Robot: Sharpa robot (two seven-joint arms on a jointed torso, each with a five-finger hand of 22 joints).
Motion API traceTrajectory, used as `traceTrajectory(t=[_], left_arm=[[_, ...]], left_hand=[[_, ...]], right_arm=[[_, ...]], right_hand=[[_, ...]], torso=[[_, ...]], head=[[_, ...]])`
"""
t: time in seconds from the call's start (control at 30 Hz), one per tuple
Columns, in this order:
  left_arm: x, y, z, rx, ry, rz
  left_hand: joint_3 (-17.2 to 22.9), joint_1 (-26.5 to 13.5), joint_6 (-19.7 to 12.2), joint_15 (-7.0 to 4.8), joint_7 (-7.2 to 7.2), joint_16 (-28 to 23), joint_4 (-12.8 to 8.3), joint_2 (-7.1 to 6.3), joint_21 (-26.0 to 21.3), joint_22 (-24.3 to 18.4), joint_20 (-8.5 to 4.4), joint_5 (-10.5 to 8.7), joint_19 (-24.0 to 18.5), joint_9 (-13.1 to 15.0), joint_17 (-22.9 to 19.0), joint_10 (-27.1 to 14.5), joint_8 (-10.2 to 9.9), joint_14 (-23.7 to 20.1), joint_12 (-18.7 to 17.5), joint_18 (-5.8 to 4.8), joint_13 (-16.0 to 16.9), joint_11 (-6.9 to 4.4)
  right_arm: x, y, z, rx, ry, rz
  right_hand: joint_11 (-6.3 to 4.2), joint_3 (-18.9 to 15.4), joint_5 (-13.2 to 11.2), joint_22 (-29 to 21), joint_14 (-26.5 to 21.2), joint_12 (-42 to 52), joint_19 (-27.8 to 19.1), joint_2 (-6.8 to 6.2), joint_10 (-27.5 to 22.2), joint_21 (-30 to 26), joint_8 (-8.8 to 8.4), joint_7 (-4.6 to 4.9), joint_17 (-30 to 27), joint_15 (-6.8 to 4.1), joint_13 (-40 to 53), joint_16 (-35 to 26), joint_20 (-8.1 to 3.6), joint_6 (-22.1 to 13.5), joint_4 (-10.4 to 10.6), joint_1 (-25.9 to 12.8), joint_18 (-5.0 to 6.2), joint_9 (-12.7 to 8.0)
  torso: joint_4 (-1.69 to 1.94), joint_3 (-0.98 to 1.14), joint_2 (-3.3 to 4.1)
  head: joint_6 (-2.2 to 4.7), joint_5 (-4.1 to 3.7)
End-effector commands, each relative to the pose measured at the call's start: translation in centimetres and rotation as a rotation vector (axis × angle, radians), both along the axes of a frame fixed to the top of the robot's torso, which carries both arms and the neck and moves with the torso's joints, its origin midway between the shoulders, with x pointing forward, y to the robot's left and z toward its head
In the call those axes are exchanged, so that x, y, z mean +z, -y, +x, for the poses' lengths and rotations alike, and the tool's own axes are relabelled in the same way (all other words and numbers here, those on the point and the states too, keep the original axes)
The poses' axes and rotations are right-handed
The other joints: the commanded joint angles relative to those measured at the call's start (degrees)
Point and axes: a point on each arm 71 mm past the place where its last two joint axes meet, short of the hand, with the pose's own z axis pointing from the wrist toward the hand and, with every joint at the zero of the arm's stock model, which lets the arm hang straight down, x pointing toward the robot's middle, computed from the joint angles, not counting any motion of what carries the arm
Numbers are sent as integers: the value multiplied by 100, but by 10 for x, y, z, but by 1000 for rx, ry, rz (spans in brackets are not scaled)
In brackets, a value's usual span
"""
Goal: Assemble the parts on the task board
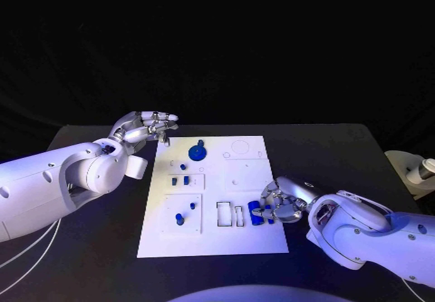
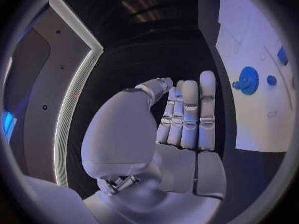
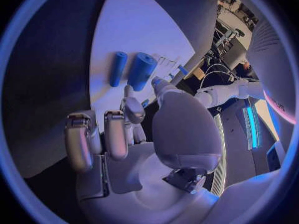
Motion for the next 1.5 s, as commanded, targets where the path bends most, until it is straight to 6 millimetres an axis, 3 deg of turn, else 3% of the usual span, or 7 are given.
traceTrajectory(t=[0.03, 0.23, 0.47, 0.77, 0.87, 1.23, 1.5], left_arm=[[1, 2, -1, -16, -1, -15], [1, 1, -1, -16, -4, -14], [1, 1, -2, -18, -7, -14], [1, 0, -2, -18, -9, -14], [1, 0, -2, -18, -9, -13], [1, -1, -2, -17, -10, -13], [1, 1, -2, -20, -10, -14]], left_hand=[[-19, -12, 22, 8, 18, -14, 15, 44, -39, -6, -20, 31, -12, -8, -9, -38, 22, -51, 47, 81, 13, 13], [-19, -12, 22, 8, 18, -14, 15, 44, -39, -6, -20, 31, -12, -8, -9, -38, 22, -51, 47, 81, 13, 13], [-23, -23, 21, 9, 19, -13, 23, 45, -43, -8, -18, 31, -13, -8, -11, -45, 23, -51, 55, 81, 17, 13], [-25, -31, 20, 10, 19, -12, 29, 46, -46, -10, -18, 31, -14, -8, -12, -51, 23, -52, 60, 81, 19, 14], [-25, -31, 20, 10, 19, -12, 29, 46, -46, -10, -18, 31, -14, -8, -12, -51, 23, -52, 60, 81, 19, 14], [-25, -31, 20, 10, 19, -12, 29, 46, -46, -10, -18, 31, -14, -8, -12, -51, 23, -52, 60, 81, 19, 14], [-25, -31, 20, 10, 19, -12, 29, 46, -46, -10, -18, 31, -14, -8, -12, -51, 23, -52, 60, 81, 19, 14]], right_arm=[[-4, -2, 1, 11, 5, -45], [-11, -6, 1, 30, -15, -76], [-19, -14, -4, 67, -40, -125], [-22, -18, -6, 65, -26, -115], [-21, -19, -6, 54, -14, -99], [-6, -19, -8, 0, 48, 19], [9, -38, -8, 8, 53, 120]], right_hand=[[-12, -26, 17, 1484, 298, 29, 576, 8, 21, 28, 20, -20, -10, -33, 1, 26, -49, -20, 1, -45, -110, 5], [-17, -96, 11, 1481, 295, 30, 573, 28, 17, 19, 40, -27, -19, -37, 17, 23, -51, -8, -1, -47, -108, 26], [-40, -416, -98, 1484, 294, 64, 576, 124, 31, 26, 122, -55, -24, -55, 103, 23, -65, 26, -2, -6, -110, 104], [-63, -601, 184, 1494, 301, 177, 587, 236, 96, 57, 193, -79, 15, -75, 245, 39, -83, 45, -4, 190, -117, 166], [-83, -593, 353, 1500, 306, 273, 593, 321, 148, 75, 239, -102, 42, -90, 340, 50, -95, 89, -10, 318, -121, 192], [-132, -467, 515, 1507, 322, 376, 601, 542, 219, 97, 310, -157, 125, -130, 445, 81, -128, 192, -1, 490, -126, 217], [-161, -438, 569, 1507, 340, 474, 601, 656, 292, 97, 331, -192, 231, -154, 536, 118, -150, 271, 4, 416, -126, 213]], torso=[[3, -1, 2], [-3, 2, 0], [-12, 1, -6], [-8, -1, -7], [-8, -2, -5], [-14, -6, -13], [-11, -8, -9]], head=[[-8, 19], [-43, 55], [-67, 81], [-70, 84], [-66, 93], [-53, 112], [-32, 115]])
